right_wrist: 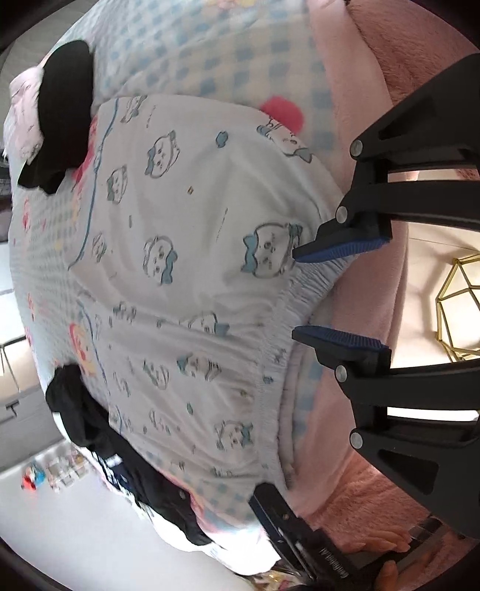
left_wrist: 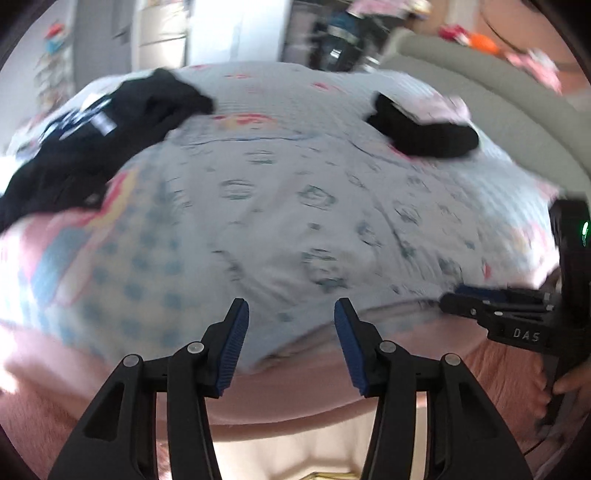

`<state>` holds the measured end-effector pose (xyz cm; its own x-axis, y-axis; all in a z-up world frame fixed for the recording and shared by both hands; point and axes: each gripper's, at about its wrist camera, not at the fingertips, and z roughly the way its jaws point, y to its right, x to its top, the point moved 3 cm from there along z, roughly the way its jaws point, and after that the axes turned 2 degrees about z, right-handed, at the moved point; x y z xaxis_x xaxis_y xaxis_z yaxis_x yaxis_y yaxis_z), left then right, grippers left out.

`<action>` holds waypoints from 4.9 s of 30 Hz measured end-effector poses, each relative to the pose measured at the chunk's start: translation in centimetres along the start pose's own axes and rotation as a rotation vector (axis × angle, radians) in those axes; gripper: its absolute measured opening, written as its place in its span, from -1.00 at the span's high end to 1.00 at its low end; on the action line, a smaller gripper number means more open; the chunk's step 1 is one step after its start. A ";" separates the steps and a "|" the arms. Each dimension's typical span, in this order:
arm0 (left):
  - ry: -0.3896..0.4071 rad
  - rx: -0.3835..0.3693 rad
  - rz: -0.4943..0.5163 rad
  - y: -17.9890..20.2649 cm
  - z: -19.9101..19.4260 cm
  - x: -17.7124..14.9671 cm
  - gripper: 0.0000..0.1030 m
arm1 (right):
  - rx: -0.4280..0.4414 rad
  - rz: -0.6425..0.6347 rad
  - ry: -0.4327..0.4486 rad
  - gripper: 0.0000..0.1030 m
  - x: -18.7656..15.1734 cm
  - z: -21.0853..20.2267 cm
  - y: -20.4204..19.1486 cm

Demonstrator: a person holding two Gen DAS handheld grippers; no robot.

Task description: Fold clothes

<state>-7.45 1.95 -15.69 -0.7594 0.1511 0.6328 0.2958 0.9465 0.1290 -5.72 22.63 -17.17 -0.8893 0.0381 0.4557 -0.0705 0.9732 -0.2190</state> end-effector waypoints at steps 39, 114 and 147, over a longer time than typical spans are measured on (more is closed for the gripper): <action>-0.104 0.144 0.234 2.5 3.0 -1.7 0.08 | 0.000 -0.060 -0.046 0.29 -0.1 2.3 -1.5; -0.092 0.030 0.091 2.2 2.1 0.0 0.34 | 0.055 0.027 -0.052 0.26 0.5 1.8 -1.7; -0.095 0.121 0.156 1.4 4.4 -0.9 0.48 | -0.028 -0.074 -0.020 0.34 0.7 3.3 -2.4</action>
<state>-8.92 4.38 -19.43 -0.7630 0.3192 0.5621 0.3466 0.9360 -0.0612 -7.69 19.60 -19.15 -0.8911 -0.0387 0.4521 -0.1242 0.9791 -0.1611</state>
